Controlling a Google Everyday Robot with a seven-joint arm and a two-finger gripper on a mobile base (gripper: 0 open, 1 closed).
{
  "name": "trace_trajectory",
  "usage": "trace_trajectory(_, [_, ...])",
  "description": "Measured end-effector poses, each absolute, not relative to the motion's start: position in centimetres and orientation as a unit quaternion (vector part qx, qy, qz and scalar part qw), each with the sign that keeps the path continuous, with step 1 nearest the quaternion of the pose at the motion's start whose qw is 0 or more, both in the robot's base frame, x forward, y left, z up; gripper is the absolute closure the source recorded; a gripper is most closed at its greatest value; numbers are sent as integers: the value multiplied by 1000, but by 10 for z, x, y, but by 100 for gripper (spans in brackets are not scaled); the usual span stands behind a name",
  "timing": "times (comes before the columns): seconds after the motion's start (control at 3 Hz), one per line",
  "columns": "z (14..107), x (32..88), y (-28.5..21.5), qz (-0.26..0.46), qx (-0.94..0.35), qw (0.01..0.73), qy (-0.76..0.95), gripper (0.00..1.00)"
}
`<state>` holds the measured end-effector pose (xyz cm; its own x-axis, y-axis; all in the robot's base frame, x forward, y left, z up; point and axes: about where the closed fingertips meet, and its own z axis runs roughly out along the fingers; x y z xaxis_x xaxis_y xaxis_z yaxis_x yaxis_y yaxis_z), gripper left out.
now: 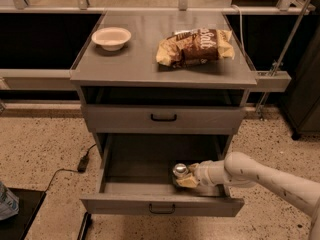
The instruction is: Pick green can from middle drawer and place on counter
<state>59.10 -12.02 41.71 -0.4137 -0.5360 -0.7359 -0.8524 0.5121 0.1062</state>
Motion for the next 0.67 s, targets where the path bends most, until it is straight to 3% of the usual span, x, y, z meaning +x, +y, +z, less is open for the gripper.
trace_trajectory(0.33, [417, 591, -120, 242, -432, 327, 805, 100])
trace_trajectory(0.67, [430, 590, -118, 254, -455, 312, 794, 100])
